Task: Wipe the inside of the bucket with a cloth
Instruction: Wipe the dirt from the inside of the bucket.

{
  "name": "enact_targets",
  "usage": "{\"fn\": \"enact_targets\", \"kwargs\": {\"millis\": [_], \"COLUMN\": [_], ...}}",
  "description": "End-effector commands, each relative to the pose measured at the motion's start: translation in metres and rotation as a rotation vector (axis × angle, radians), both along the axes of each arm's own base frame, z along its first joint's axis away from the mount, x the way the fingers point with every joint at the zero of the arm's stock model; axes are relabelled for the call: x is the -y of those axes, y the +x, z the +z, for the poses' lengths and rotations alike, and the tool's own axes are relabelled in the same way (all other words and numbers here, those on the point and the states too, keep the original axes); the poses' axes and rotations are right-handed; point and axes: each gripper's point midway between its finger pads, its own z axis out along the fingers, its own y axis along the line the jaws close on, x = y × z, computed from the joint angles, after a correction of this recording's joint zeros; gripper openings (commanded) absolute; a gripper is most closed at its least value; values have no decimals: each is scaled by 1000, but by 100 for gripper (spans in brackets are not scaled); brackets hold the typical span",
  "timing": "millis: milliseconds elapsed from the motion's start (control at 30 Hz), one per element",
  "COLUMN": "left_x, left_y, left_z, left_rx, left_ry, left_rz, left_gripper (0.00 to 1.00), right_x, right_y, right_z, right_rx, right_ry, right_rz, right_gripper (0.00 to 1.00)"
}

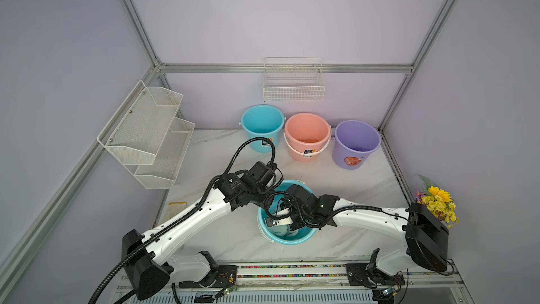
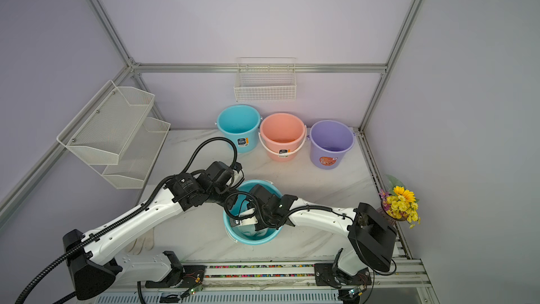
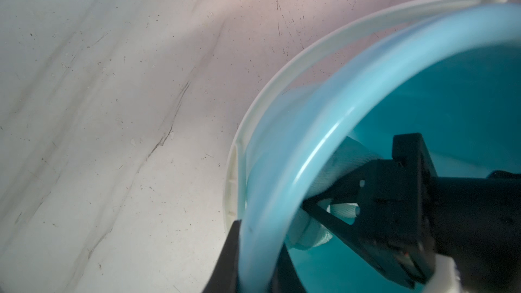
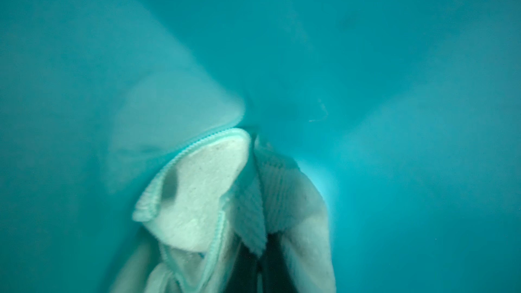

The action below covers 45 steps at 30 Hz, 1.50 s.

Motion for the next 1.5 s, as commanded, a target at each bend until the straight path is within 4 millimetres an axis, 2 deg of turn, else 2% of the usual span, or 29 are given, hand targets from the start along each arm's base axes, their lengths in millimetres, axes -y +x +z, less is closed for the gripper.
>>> {"fn": "enact_targets", "kwargs": {"millis": [0, 167, 300, 400, 533, 567, 800, 1067, 1167, 1233, 1300, 1467], "left_x": [20, 19, 18, 17, 14, 14, 14, 16, 17, 18, 19, 20], "left_y": [25, 25, 25, 24, 25, 25, 25, 22, 21, 20, 20, 18], "left_z": [47, 49, 48, 48, 46, 46, 39, 37, 38, 39, 40, 43], "left_rx": [151, 157, 155, 159, 163, 164, 144, 136, 136, 136, 135, 138], "left_ry": [-171, -171, -170, -169, -160, -157, -152, -158, -167, -171, -179, -197], "left_rz": [41, 42, 46, 50, 60, 64, 72, 62, 52, 47, 39, 29], "left_gripper": [0, 0, 0, 0, 0, 0, 0, 0, 0, 0, 0, 0], "right_x": [-28, -20, -3, 14, 31, 35, 47, 50, 48, 47, 45, 36], "right_y": [27, 49, 67, 70, 64, 60, 42, 50, 52, 54, 55, 51], "right_z": [39, 48, 55, 60, 67, 81, 123, 193, 213, 215, 209, 167], "right_rx": [209, 371, 495, 562, 608, 623, 670, 938, 1038, 1071, 1068, 954], "right_ry": [171, 155, 74, -1, -53, -32, -5, -6, -11, -28, -45, -50], "right_rz": [-19, -76, -143, -160, -147, -145, -100, -117, -113, -105, -92, -51], "right_gripper": [0, 0, 0, 0, 0, 0, 0, 0, 0, 0, 0, 0]}}
